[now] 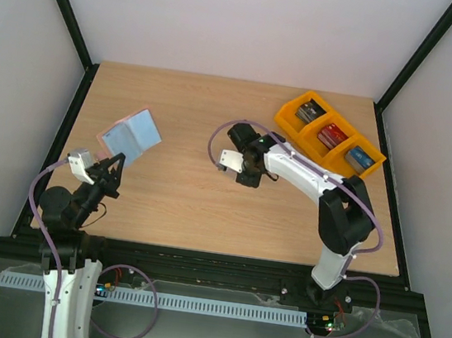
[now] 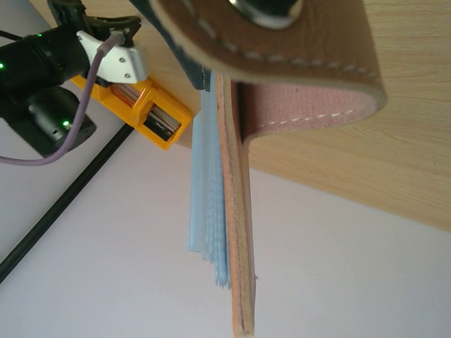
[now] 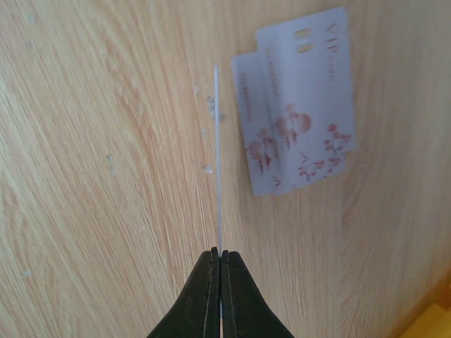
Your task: Take the credit cards out of the card holder
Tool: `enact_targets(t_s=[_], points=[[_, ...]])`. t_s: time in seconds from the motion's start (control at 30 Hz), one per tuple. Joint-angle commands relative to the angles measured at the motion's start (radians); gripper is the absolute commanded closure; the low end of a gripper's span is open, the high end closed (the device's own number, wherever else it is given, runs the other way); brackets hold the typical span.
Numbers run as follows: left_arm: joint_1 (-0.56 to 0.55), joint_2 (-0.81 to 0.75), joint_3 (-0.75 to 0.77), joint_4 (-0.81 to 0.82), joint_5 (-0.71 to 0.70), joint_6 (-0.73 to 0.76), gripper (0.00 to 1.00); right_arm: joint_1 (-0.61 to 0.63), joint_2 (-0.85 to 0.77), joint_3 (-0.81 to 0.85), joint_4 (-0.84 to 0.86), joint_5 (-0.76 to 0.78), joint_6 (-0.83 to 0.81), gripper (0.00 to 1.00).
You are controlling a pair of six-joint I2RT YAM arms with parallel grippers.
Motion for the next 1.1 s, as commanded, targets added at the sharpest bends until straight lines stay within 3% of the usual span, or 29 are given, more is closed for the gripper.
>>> enact_targets(t_s=[0.0,0.3,1.07], points=[[0.006,-0.011,0.018,0.028,0.015,0.011,0.98,-0.001,0.039,0.071,-0.060,0.032,-0.141,0.99],[0.007,-0.010,0.016,0.030,0.022,0.016,0.98,-0.028,0.159,0.137,-0.079,-0.006,-0.204,0.98],[0.006,-0.003,0.014,0.037,0.020,0.014,0.98,-0.068,0.248,0.184,-0.035,0.004,-0.229,0.93]])
